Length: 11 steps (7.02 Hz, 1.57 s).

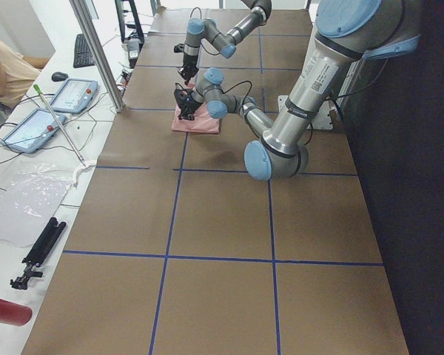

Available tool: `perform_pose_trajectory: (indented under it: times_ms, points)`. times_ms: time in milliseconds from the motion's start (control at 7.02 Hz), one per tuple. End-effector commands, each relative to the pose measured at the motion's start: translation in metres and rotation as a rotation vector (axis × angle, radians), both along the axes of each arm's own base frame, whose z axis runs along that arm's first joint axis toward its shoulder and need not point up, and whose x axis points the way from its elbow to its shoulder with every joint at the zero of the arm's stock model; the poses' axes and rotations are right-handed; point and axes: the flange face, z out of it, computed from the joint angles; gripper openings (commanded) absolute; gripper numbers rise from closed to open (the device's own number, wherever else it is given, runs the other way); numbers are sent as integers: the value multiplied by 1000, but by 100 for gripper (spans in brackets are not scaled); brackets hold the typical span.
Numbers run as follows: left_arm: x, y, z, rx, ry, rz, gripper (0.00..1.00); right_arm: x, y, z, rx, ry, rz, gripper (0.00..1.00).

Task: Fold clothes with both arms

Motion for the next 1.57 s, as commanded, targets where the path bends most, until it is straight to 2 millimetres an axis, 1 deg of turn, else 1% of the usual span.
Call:
perform_pose_trajectory:
  times_ms: [0,142,285,427,570,712,855,997,1140,1282,1425]
  points:
    - [3,-58,40,128,-102,17,62,2,-66,34,180,76,-107,99]
    - [2,-59,37,135,-96,15,81,25,-83,25,192,61,-110,100]
    - [1,-58,33,141,-83,14,83,41,-94,24,206,62,-113,100]
    - [-10,-56,15,166,-55,11,83,70,-103,22,190,7,-153,100]
    - [-21,-44,-23,199,8,21,74,65,-85,4,224,-24,-161,100]
    - [-33,-27,-44,186,76,59,38,49,-43,-11,266,-59,-174,100]
    - [-46,-8,-37,147,60,93,0,16,7,-27,270,-84,-129,100]
    - [-46,1,-26,123,59,142,0,9,22,-35,266,-76,-104,100]
    - [-37,5,-32,109,49,160,0,10,34,-29,269,-78,-110,100]
    - [-32,13,-28,71,40,253,0,-20,57,-34,279,-75,-127,84]
    - [-54,26,-35,133,19,309,0,-40,72,-36,250,-76,-72,1]
